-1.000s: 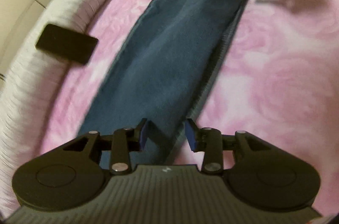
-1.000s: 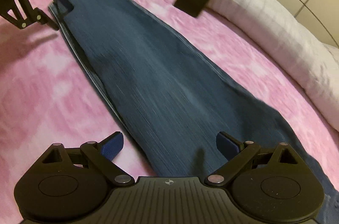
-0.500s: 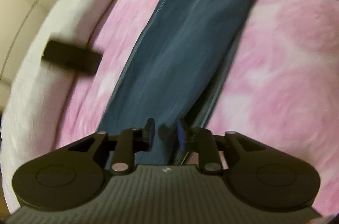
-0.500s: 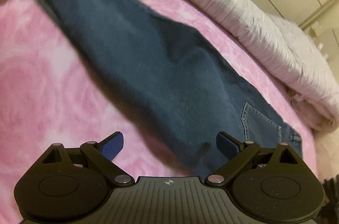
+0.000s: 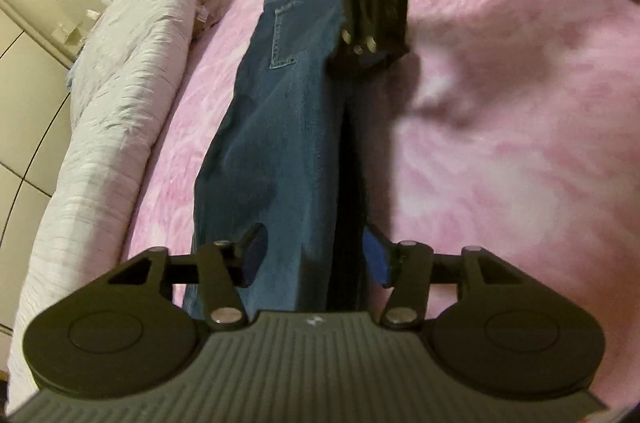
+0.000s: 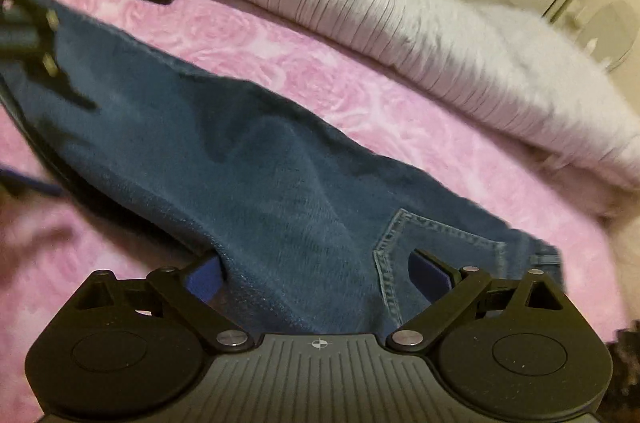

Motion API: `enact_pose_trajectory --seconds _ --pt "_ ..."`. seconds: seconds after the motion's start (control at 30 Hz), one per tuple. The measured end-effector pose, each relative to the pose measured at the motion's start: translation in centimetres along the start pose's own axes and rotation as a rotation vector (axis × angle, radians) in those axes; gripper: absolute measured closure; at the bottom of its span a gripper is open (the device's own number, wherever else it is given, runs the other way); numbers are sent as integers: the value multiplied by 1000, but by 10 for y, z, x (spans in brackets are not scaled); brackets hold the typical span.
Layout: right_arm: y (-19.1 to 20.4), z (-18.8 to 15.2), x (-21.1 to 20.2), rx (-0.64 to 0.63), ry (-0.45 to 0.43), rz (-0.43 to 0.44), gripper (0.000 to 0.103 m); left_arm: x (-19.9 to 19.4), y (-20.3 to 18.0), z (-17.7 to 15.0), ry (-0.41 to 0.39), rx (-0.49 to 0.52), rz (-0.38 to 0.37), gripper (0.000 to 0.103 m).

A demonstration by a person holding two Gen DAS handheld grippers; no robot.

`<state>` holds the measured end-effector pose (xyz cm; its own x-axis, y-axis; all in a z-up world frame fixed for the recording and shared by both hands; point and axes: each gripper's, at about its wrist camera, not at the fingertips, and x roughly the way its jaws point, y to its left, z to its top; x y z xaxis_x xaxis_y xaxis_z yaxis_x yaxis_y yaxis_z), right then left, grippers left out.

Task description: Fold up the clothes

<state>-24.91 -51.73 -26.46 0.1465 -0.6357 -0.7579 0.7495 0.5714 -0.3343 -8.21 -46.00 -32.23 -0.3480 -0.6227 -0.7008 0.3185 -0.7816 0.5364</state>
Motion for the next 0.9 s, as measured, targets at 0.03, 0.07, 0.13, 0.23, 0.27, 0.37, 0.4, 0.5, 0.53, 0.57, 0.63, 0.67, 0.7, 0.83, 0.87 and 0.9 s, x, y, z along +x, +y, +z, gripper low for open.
enact_pose_trajectory --seconds 0.03,0.07,0.13,0.23,0.27,0.37,0.4,0.5,0.53,0.57,0.63,0.67,0.7,0.83,0.87,0.9 --pt "-6 2 0 13 -2 8 7 3 9 0 8 -43 -8 78" --pt "-9 2 -2 35 -8 9 7 6 19 1 15 -86 -17 85" --pt "-13 -1 -4 84 -13 3 7 12 38 1 30 -173 -33 90" --pt "4 -14 -7 84 -11 -39 7 20 65 2 51 -294 -57 89" --pt "13 -18 -7 67 -9 -61 7 21 68 3 52 -304 -61 89" --pt "46 -23 1 0 -31 -164 7 25 78 5 53 -330 -72 91" --pt "57 -24 5 -26 -46 -200 7 25 76 4 52 -320 -73 91" --pt "80 -24 26 -93 -87 -304 7 24 72 4 49 -288 -75 91" --pt "85 -25 35 -128 -85 -339 7 24 70 3 48 -278 -76 91" --pt "84 -29 44 -162 -64 -378 7 23 69 3 47 -267 -77 91" --pt "78 -38 57 -214 -13 -440 7 23 66 2 45 -246 -78 91" --pt "70 -45 57 -228 15 -450 7 23 64 2 44 -235 -79 91" --pt "61 -51 50 -243 26 -448 7 22 62 2 43 -225 -80 90" --pt "29 -68 24 -320 106 -404 7 21 55 0 42 -181 -82 87" --pt "23 -70 19 -343 141 -384 7 20 50 -3 50 -163 -79 87" --pt "16 -72 15 -336 179 -346 7 19 45 -6 58 -146 -76 87"
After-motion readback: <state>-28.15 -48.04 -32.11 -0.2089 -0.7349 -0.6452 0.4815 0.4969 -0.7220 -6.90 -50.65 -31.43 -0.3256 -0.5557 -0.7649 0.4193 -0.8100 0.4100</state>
